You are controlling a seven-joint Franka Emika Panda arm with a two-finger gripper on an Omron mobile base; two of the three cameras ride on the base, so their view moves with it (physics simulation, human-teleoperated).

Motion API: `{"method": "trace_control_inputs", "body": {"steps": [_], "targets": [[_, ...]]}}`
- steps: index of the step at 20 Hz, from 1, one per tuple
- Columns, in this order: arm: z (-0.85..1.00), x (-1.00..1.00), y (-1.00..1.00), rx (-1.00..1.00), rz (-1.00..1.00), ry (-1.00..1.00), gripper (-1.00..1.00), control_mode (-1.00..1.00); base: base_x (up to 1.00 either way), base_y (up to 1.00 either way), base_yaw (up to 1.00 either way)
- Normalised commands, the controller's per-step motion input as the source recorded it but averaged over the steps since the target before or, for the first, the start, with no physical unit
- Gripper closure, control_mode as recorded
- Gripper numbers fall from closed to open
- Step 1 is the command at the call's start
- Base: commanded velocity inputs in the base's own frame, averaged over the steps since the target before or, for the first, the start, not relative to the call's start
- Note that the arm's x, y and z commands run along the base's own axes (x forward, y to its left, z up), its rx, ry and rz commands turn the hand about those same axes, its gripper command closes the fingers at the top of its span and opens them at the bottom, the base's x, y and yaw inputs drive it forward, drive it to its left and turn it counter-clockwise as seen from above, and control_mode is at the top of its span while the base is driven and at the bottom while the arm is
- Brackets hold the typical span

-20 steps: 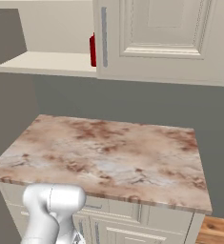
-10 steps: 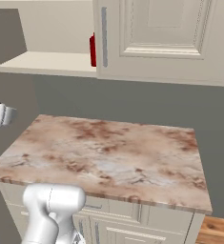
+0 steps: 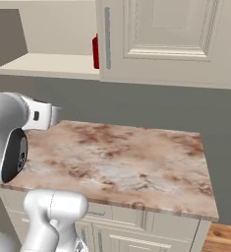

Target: The dining table condiment station is running low on ketchup. Refill the condiment station by opening the cabinet and taking the ketchup from the cabinet and placing it on the dining table.

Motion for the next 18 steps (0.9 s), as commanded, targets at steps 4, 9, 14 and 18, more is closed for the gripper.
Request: {"method": "trace_control_inputs", "body": {"steps": [4,9,14,18], "targets": [[0.03,0.28,-0.66,-0.02,-0.05,0.00,-1.00,-1.00,0.00,0.00,0.00],[-0.01,0.34,-0.22,0.00,-0.08,-0.02,-1.00,-1.00,0.00,0.00,0.00],[0.31,0.13,-0.16,-0.07,-0.14,-0.17,-1.00,-1.00,0.00,0.00,0.00],[0.26,0.09,-0.36,-0.14,-0.09,-0.27,-1.00,-1.00,0.00,0.00,0.00]]}}
